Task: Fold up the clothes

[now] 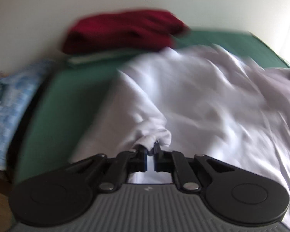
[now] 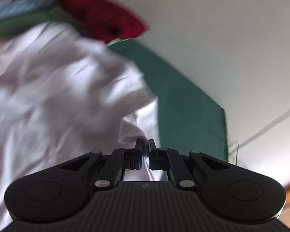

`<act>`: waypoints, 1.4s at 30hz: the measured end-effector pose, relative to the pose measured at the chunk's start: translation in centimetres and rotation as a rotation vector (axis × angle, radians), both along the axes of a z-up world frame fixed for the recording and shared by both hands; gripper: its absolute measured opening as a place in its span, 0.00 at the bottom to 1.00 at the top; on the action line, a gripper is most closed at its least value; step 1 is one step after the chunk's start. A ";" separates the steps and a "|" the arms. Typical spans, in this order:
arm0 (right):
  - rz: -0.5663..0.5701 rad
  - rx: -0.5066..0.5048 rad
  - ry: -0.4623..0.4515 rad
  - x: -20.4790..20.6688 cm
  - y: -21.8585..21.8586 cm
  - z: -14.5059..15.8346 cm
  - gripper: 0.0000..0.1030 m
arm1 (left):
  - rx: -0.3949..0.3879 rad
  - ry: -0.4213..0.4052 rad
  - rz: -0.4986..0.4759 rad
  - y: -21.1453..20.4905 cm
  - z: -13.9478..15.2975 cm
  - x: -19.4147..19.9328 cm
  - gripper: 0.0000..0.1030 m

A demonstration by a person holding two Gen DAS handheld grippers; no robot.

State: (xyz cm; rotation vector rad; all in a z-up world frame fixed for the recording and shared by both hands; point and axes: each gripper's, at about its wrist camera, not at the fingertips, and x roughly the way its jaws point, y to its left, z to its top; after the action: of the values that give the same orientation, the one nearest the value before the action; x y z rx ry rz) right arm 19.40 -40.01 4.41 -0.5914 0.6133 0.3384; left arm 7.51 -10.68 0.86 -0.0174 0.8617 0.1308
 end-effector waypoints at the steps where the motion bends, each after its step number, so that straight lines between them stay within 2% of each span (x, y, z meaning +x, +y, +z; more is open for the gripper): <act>1: -0.067 0.083 0.010 1.4 -1.4 1.4 0.03 | -0.007 -0.022 0.033 1.5 0.7 0.3 0.08; 3: -0.210 0.237 -0.002 4.1 -4.7 3.4 0.03 | 0.036 -0.023 0.105 4.1 1.1 1.5 0.08; 4: -0.295 0.277 -0.016 5.6 -6.4 3.7 0.03 | 0.087 -0.004 0.155 5.1 0.8 2.4 0.08; 6: -0.505 0.287 -0.057 8.2 -9.5 3.2 0.05 | 0.111 0.028 0.255 7.9 0.4 3.0 0.08; 7: -0.609 0.299 -0.060 9.2 -11.1 2.7 0.15 | 0.093 0.033 0.290 9.1 0.4 2.8 0.08; 8: -0.682 0.324 -0.031 9.9 -12.6 2.1 0.20 | 0.076 0.029 0.322 10.3 0.6 2.3 0.09; 9: -0.722 0.355 0.009 10.2 -13.8 1.6 0.26 | 0.075 0.018 0.353 11.3 0.8 1.7 0.14; 10: -0.733 0.390 0.028 10.0 -14.6 1.3 0.27 | 0.086 0.011 0.381 12.2 0.9 1.2 0.17; 11: -0.720 0.419 0.028 9.3 -15.1 1.3 0.28 | 0.095 0.015 0.405 13.0 1.2 0.7 0.17; 13: -0.574 0.449 0.072 7.7 -14.2 0.8 0.41 | 0.085 0.028 0.415 14.3 1.6 -0.2 0.26; 14: -0.501 0.462 0.094 6.9 -13.7 0.6 0.45 | 0.123 0.018 0.425 14.2 1.9 -0.6 0.29; 15: -0.416 0.476 0.170 6.6 -12.6 -0.2 0.49 | 0.162 0.008 0.436 14.1 2.1 -1.0 0.35; 17: -0.280 0.496 0.295 6.0 -11.0 -1.7 0.49 | 0.226 -0.019 0.460 14.0 2.9 -1.9 0.32; 19: -0.266 0.451 0.343 5.5 -10.1 -2.9 0.46 | 0.214 -0.024 0.450 14.1 3.4 -1.7 0.32; 21: -0.315 0.357 0.289 5.8 -9.4 -3.1 0.40 | 0.195 -0.014 0.414 14.0 3.5 -0.9 0.35; 23: -0.375 0.249 0.231 6.5 -8.3 -2.3 0.38 | 0.239 0.019 0.346 13.0 2.5 0.4 0.47; 24: -0.343 0.274 0.209 6.7 -7.7 -1.2 0.37 | 0.236 0.038 0.314 12.4 1.8 1.0 0.52; 26: -0.179 0.386 0.237 6.7 -5.2 1.7 0.38 | 0.220 0.056 0.280 11.5 0.6 1.4 0.52; 30: 0.068 0.476 0.363 7.9 4.3 4.8 0.49 | 0.093 0.036 0.289 11.0 -0.5 -0.3 0.54; 35: 0.152 0.507 0.433 9.5 16.4 3.1 0.50 | -0.103 0.061 0.292 11.6 -1.9 -3.9 0.61; 37: 0.211 0.516 0.483 9.7 20.6 1.7 0.52 | -0.144 0.079 0.255 11.4 -2.6 -4.5 0.68; 39: 0.283 0.472 0.496 8.8 24.6 0.2 0.54 | -0.121 0.076 0.247 11.2 -3.1 -4.9 0.68; 42: 0.434 0.291 0.441 7.0 29.6 -1.7 0.63 | -0.143 0.066 0.244 11.9 -3.4 -4.9 0.77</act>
State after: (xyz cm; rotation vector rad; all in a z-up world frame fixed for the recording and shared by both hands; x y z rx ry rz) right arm 26.44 -10.46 2.73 -0.3632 0.8376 0.9665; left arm 2.62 1.20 -2.55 -0.2536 0.9315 0.2999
